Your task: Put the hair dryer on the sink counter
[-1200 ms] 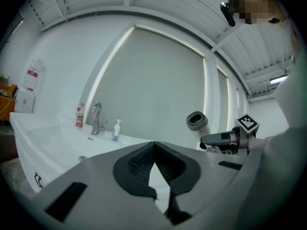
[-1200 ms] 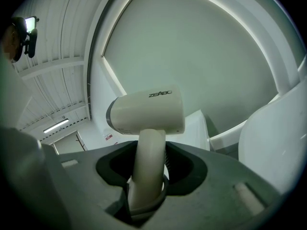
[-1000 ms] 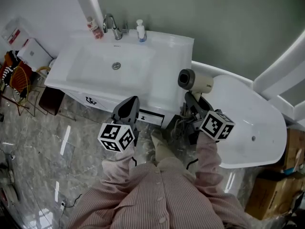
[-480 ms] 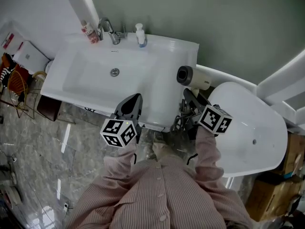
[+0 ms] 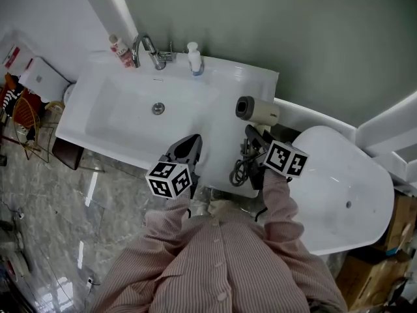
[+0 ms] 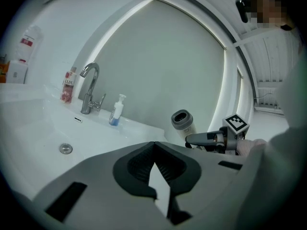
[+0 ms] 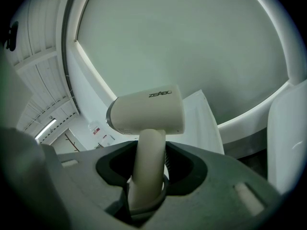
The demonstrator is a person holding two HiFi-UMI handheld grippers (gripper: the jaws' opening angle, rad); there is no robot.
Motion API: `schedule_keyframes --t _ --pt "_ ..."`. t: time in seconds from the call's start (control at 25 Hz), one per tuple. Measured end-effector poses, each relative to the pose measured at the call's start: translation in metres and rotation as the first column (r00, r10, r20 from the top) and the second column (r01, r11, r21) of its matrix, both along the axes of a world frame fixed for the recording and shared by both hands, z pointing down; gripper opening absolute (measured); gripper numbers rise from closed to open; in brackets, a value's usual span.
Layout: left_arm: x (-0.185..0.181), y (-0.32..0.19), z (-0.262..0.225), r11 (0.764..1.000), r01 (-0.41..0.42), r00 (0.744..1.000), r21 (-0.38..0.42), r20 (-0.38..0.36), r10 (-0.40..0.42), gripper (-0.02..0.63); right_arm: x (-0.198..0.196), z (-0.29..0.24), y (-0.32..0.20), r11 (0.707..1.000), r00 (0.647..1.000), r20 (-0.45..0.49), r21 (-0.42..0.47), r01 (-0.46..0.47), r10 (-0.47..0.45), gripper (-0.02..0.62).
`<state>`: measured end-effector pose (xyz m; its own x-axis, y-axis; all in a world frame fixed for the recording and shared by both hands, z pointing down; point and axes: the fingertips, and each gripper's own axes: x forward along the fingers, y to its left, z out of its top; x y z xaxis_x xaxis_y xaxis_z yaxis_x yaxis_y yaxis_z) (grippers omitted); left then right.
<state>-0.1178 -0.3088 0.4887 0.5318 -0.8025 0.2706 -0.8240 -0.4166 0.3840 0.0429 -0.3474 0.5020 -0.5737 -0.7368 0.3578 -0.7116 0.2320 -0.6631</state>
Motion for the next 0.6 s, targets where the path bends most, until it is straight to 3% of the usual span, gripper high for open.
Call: schedule_keyframes --t 0.6 --pt "0.010 -0.040 0.038 0.992 0.005 1.000 -0.123 0.000 -0.005 -0.003 -0.014 0.049 -0.058 0.990 0.994 -0.086 -0.128 0.054 -0.066 0.166"
